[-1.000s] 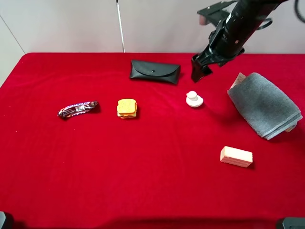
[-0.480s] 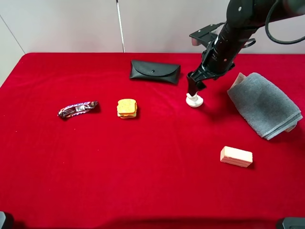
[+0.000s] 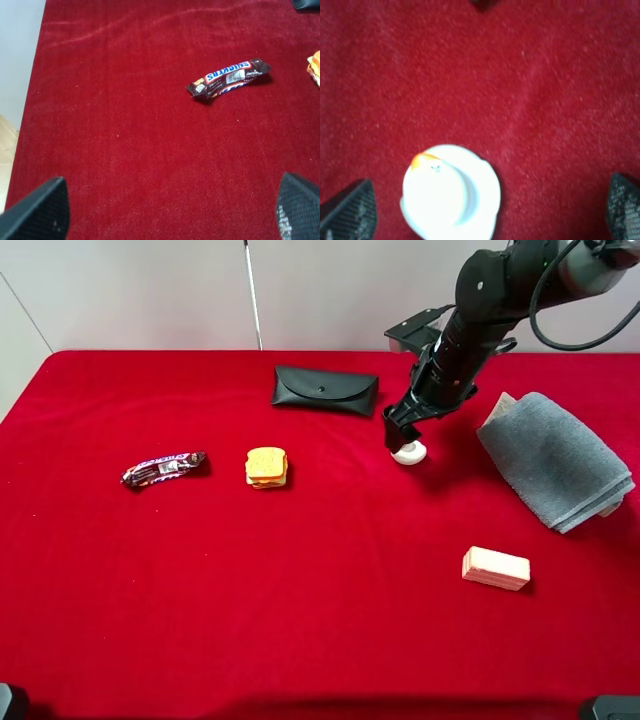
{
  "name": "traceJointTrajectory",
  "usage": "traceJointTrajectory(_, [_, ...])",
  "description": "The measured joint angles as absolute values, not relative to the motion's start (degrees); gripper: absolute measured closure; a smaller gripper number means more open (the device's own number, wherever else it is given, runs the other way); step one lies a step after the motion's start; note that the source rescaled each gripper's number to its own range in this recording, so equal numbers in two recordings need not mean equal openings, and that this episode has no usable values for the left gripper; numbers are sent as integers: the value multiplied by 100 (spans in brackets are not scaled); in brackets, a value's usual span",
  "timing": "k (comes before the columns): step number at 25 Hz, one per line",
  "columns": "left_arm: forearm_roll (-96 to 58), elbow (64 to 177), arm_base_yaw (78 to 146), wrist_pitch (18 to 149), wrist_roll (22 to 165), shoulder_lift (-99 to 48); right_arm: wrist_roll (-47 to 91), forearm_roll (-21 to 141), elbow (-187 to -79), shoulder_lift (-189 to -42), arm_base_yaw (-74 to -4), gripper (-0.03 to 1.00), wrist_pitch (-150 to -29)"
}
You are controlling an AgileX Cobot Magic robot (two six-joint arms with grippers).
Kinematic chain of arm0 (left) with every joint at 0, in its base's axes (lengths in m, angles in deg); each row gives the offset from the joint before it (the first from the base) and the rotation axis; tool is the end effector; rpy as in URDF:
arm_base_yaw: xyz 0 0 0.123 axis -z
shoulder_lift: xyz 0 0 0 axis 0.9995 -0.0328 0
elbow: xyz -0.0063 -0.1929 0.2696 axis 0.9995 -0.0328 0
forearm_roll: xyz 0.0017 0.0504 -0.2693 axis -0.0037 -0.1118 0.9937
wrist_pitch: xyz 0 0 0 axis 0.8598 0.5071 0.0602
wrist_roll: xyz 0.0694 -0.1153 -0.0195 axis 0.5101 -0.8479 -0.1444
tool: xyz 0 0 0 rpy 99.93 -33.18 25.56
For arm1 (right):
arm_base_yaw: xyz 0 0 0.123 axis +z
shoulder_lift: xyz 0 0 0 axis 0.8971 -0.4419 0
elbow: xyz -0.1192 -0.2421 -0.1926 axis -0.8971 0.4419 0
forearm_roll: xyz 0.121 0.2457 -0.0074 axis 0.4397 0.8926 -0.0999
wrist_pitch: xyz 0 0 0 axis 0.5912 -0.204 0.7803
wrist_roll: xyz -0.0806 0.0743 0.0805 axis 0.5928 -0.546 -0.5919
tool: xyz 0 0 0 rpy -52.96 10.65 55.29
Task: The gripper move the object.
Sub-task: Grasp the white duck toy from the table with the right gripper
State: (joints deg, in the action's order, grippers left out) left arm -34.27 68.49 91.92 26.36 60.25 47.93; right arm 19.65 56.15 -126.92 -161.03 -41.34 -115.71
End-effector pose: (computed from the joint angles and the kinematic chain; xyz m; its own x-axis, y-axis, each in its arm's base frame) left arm 0.0096 0.0028 0.2617 -0.4658 0.0513 -0.8834 0.0529 0.9981 0.0301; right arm 0.4136 0.1774 0.1018 -0.7372 -0.6244 -0.2583 -0.6389 0.7685 -0.0343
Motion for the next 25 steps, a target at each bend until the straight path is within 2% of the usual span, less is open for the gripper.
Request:
traceJointTrajectory(22, [-3427, 6849, 9192, 2636, 6025, 4793, 1965, 5607, -12693, -16415, -4134, -3, -11522])
traceJointTrajectory(23, [-3427, 6849, 9192, 2636, 6025, 4793, 1965, 5607, -12693, -16415, -4134, 0, -11522])
traceJointTrajectory(25, [-3427, 6849, 9192, 2636, 6025, 4793, 1965, 5607, -12693, -16415, -4134, 13, -11522])
